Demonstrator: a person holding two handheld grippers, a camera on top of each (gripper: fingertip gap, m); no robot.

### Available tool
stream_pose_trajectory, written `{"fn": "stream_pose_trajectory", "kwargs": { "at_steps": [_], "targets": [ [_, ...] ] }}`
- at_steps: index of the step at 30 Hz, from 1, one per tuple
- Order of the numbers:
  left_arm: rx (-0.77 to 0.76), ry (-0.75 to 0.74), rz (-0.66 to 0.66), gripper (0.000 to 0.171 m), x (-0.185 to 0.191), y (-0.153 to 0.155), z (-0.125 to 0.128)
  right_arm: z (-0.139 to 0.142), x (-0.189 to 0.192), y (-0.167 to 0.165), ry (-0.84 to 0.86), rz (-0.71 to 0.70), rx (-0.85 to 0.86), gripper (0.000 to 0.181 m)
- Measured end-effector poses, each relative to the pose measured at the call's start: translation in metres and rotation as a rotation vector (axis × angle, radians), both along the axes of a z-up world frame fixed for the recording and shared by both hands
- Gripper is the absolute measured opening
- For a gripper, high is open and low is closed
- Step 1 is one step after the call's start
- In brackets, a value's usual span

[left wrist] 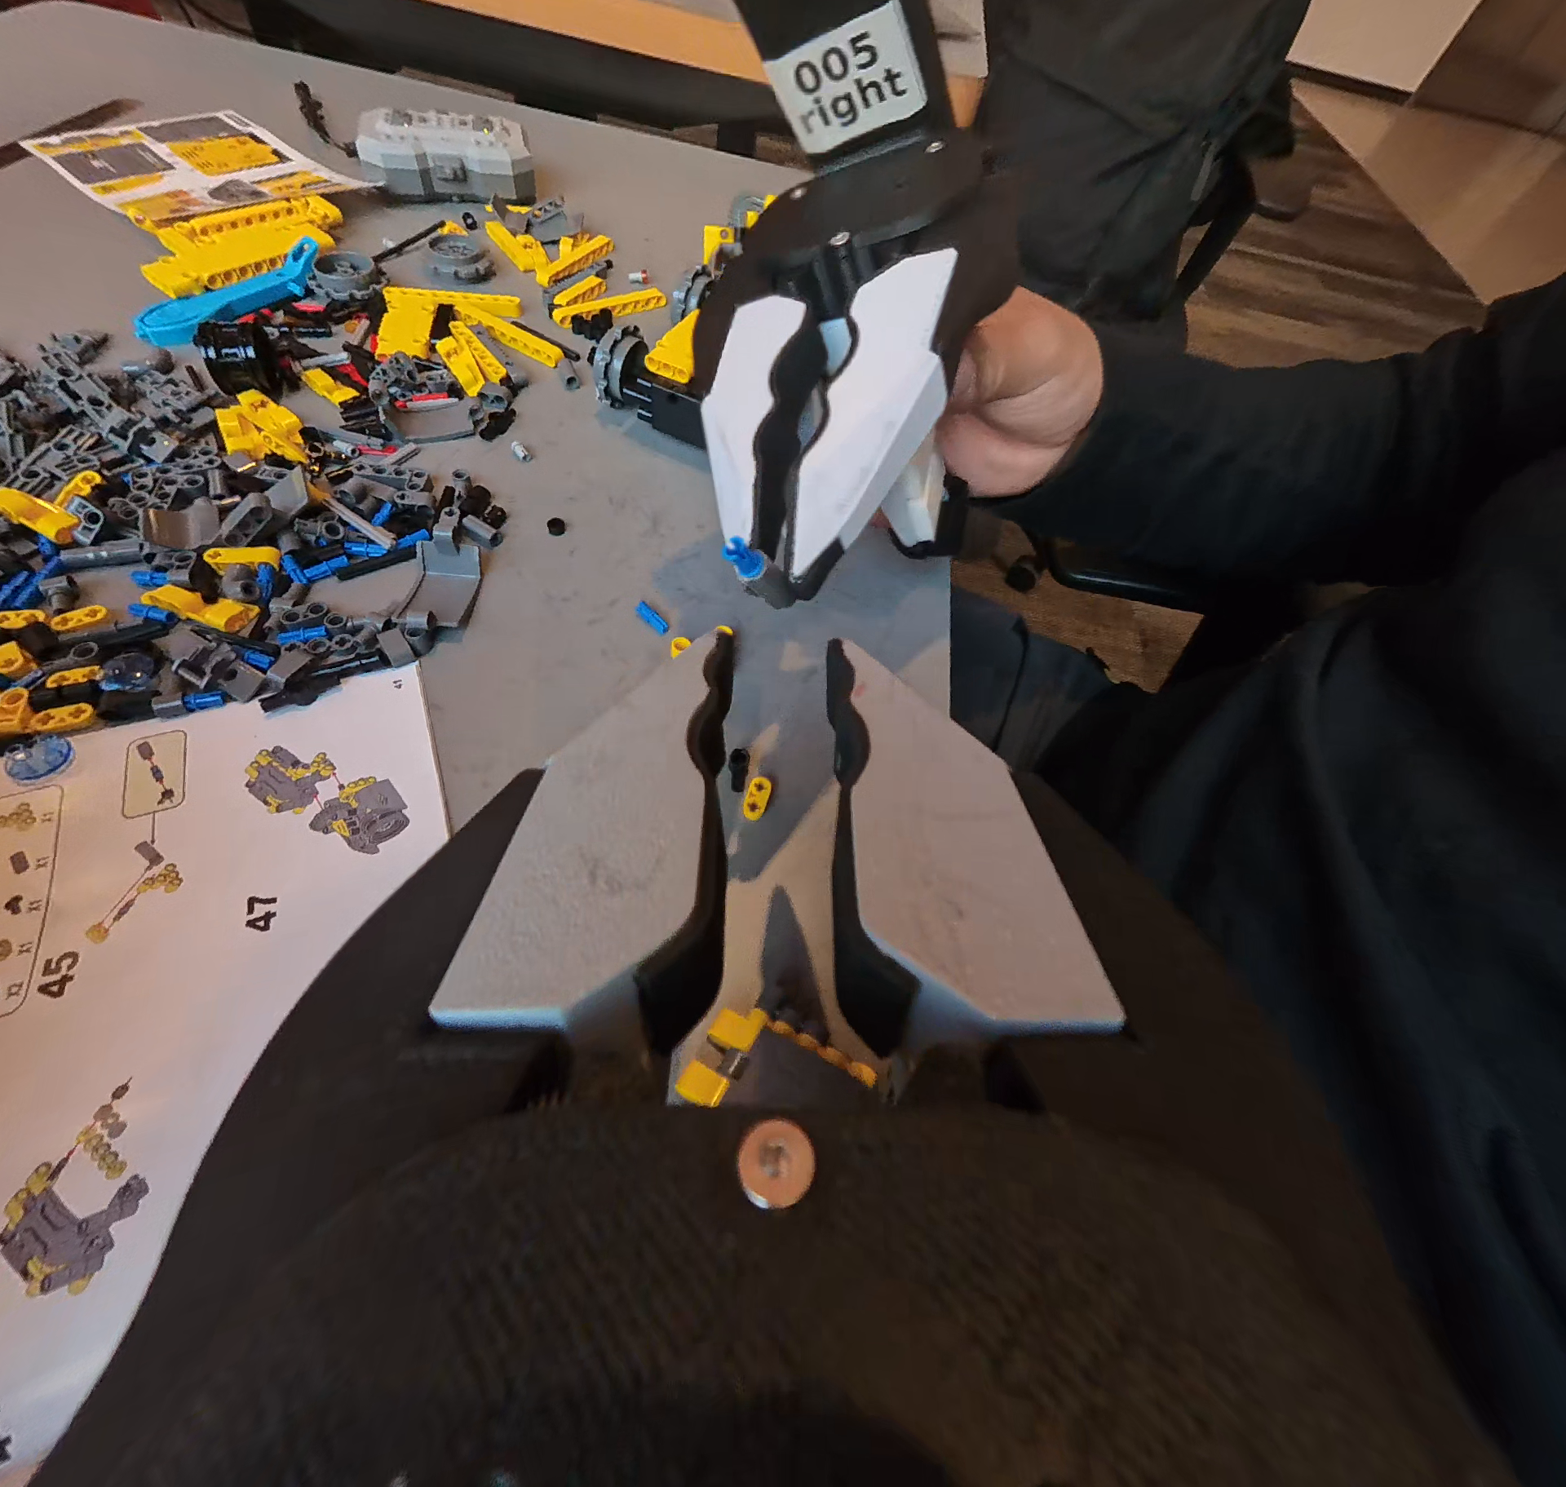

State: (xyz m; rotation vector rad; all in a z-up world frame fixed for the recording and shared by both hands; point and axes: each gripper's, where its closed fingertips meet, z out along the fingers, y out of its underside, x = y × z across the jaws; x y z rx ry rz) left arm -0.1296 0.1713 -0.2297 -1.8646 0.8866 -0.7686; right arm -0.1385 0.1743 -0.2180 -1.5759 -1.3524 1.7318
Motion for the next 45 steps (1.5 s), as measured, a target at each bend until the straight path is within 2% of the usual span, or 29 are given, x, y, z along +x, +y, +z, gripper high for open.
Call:
{"fn": "stream_pose_trajectory", "kwargs": {
  "at_steps": [4, 8, 12, 14, 20, 33, 41, 45],
  "targets": [
    [0.001, -0.004, 0.006, 0.018, 0.001, 0.0, 0.0, 0.0, -0.001, -0.001, 0.015, 0.017, -0.058, 0.005],
    [-0.013, -0.074, 0.002, 0.017, 0.0, -0.002, 0.008, -0.002, -0.002, -0.002, 0.01, 0.013, -0.055, 0.005],
    [-0.009, -0.066, 0.006, 0.017, 0.001, -0.003, 0.007, -0.005, -0.004, -0.006, 0.007, 0.03, -0.064, 0.005],
    [-0.017, -0.08, -0.01, 0.018, 0.003, -0.005, 0.007, -0.006, -0.003, -0.009, 0.009, 0.05, -0.046, 0.005],
    [-0.116, -0.252, -0.046, 0.014, 0.0, -0.009, 0.017, -0.003, 0.0, -0.011, 0.032, 0.044, 0.107, 0.005],
    [-0.133, -0.261, -0.019, 0.012, 0.0, -0.004, 0.014, 0.002, -0.004, -0.009, 0.089, -0.028, 0.231, 0.005],
    [-0.223, -0.336, 0.015, 0.01, -0.002, 0.003, 0.008, -0.004, -0.007, 0.0, 0.048, -0.096, 0.275, 0.005],
    [-0.24, -0.329, 0.045, 0.009, -0.004, 0.007, 0.005, -0.008, -0.008, 0.005, 0.012, -0.134, 0.305, 0.005]
  ]
}}
